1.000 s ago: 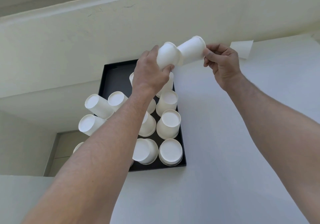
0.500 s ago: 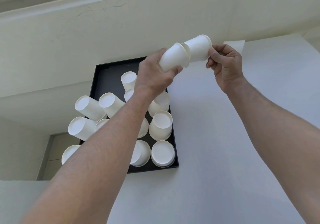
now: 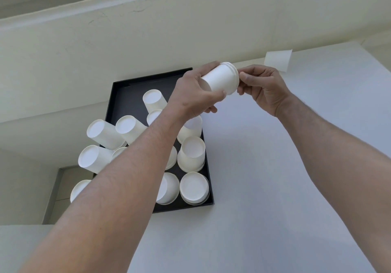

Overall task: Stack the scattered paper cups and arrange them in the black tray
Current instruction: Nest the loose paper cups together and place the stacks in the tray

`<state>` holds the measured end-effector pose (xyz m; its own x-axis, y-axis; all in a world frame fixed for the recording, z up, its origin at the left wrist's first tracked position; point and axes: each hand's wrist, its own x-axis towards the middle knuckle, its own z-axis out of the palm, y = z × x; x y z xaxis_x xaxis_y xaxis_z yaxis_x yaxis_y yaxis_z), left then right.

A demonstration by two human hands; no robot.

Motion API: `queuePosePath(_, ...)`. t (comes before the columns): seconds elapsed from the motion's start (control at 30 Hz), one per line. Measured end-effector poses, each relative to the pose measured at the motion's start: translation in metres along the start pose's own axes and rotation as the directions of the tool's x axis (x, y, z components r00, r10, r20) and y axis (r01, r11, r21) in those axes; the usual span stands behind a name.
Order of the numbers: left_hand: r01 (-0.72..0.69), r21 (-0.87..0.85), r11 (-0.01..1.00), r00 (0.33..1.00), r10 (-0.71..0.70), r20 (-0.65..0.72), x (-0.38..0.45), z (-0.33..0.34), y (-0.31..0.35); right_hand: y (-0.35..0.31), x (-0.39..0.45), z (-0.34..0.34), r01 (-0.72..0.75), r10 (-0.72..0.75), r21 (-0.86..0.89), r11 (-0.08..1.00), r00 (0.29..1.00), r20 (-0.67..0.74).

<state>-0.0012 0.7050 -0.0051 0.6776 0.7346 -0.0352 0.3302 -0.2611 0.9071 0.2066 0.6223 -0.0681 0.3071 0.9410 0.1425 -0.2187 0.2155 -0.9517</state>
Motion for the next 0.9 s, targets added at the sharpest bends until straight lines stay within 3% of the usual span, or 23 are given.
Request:
queuePosePath(0.07,0.026,-0.036,0.999,0.999,-0.027,-0.024,0.001,0.0,0.0,0.003,0.003,-0.009,0.013,-0.034,-0.099,0.995,0.977,-0.21)
queuePosePath(0.1,0.031,-0.04,0.999,0.999,-0.032,-0.036,0.001,0.001,-0.002,0.004,0.004,-0.015,0.011,-0.065,-0.143,0.99,0.924,-0.377)
queuePosePath(0.17,0.029,-0.032,0.999,0.998,-0.031,-0.054,-0.001,0.002,-0.005,0.008,0.005,-0.032,-0.017,-0.122,-0.201,0.979,0.745,-0.656)
queuePosePath(0.23,0.024,-0.025,0.999,0.997,-0.025,-0.071,-0.002,0.002,-0.009,0.012,0.005,-0.05,-0.093,-0.131,-0.249,0.964,0.648,-0.75)
queuePosePath(0.4,0.003,-0.016,1.0,0.993,-0.005,-0.118,-0.004,0.001,-0.015,0.013,0.016,-0.078,-0.309,0.013,-0.323,0.895,0.74,-0.672)
queuePosePath(0.6,-0.013,0.009,1.0,0.991,0.014,-0.135,-0.005,0.002,-0.018,0.009,0.03,-0.081,-0.36,0.096,-0.327,0.874,0.786,-0.61)
queuePosePath(0.8,-0.01,0.048,0.999,0.99,0.016,-0.138,-0.006,0.002,-0.017,0.011,0.032,-0.078,-0.346,0.156,-0.233,0.909,0.8,-0.579)
queuePosePath(0.9,-0.002,0.057,0.998,0.991,0.01,-0.137,-0.007,0.004,-0.017,0.014,0.023,-0.068,-0.188,0.019,-0.204,0.961,0.779,-0.627)
